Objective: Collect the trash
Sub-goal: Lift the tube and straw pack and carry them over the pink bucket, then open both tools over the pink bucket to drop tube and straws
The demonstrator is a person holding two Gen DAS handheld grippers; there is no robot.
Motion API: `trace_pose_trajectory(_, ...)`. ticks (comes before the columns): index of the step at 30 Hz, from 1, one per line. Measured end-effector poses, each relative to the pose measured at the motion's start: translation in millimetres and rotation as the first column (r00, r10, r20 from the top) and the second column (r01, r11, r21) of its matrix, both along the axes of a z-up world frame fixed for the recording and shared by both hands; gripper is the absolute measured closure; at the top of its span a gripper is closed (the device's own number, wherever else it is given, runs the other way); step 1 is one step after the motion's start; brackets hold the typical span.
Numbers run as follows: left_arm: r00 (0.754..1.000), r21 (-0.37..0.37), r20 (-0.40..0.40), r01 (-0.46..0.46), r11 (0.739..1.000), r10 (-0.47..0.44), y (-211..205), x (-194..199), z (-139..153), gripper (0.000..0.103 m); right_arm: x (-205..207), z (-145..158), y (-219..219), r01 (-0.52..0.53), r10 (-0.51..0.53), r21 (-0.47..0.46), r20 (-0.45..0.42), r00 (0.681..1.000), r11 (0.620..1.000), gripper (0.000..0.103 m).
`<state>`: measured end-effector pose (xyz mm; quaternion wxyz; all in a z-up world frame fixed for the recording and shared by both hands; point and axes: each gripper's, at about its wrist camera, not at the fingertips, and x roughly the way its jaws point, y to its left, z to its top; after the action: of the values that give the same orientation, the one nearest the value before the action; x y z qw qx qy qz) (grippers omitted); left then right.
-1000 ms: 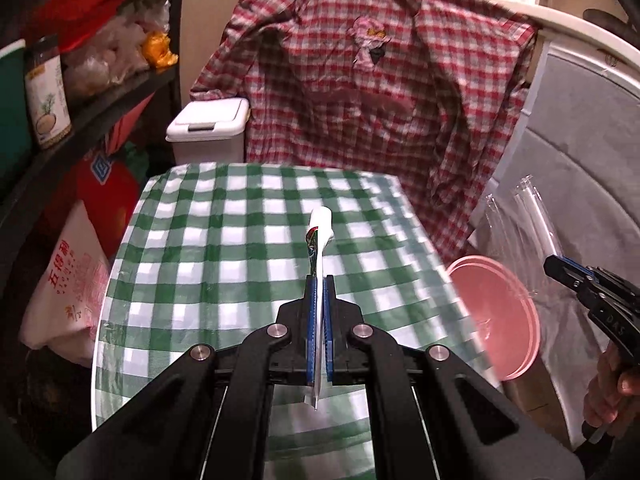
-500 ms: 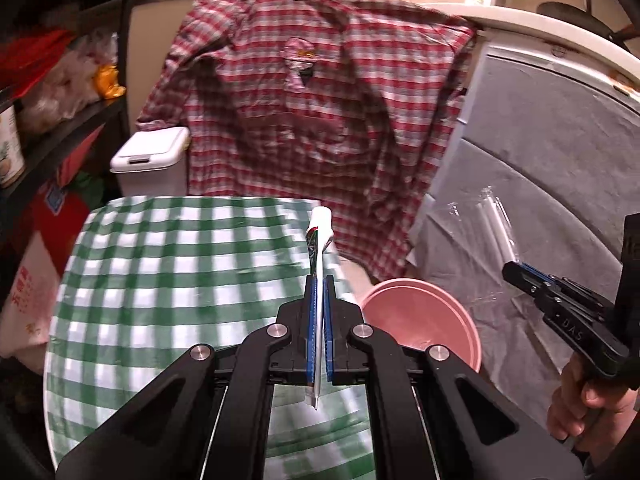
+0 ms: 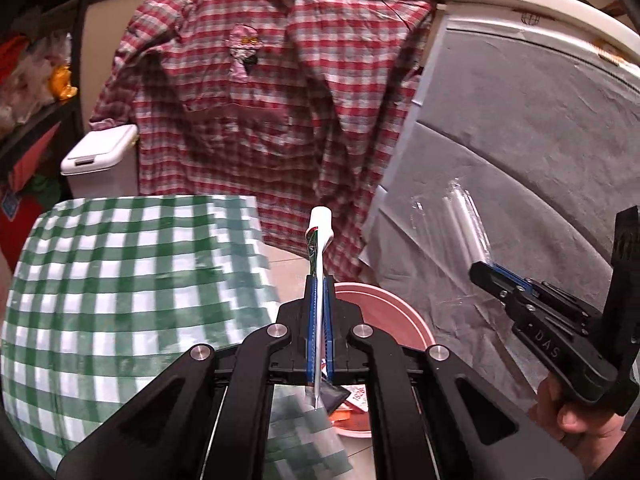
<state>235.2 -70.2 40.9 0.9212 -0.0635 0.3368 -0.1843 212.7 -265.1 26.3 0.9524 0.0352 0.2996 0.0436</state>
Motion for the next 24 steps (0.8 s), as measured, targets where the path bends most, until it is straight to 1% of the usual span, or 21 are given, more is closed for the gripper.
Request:
trace_pose_trajectory(5,1.000,0.003,-0.015,0.022,1.000,-0.022,-18.0,5.1,-7.7,0.100,3.1,-3.3,-2.6,0.001,-0.001,-0.017,-0.003,1.000,1.000,0.097)
trace_pose_trajectory(18,0.996,0.002,-0.056,0.066,0.998,-0.066,-50.6,17.1,-23.9,0.100,10.8,-11.0,-9.0,0.017,-0.017,-0.020,-0.029,0.999,1.000,0.096)
trace_pose_trajectory(20,0.993,0.002,-0.070,0.091,0.996,-0.091,-59.1,19.6,-27.1,0.099,13.4,-12.2,-10.2,0.027,-0.028,-0.024,-0.039,0.999,0.999,0.092)
trace_pose_trajectory(21,0.993,0.003,-0.074,0.097,0.995,-0.096,-61.7,20.2,-28.1,0.099,14.3,-13.2,-11.3,0.037,-0.038,-0.029,-0.047,0.998,0.999,0.085)
trace_pose_trajectory(22,0.992,0.001,-0.074,0.105,0.995,-0.104,-63.3,19.8,-28.7,0.096,15.2,-14.2,-12.5,0.046,-0.047,-0.029,-0.053,0.997,0.999,0.073)
trace_pose_trajectory(23,0.991,0.000,-0.075,0.108,0.994,-0.108,-63.5,19.0,-29.0,0.093,15.6,-14.8,-14.1,0.052,-0.053,-0.022,-0.057,0.997,0.998,0.069)
trace_pose_trajectory(24,0.991,0.001,-0.073,0.108,0.994,-0.107,-63.0,18.3,-28.5,0.087,16.1,-15.1,-15.7,0.057,-0.057,-0.013,-0.060,0.997,0.998,0.067)
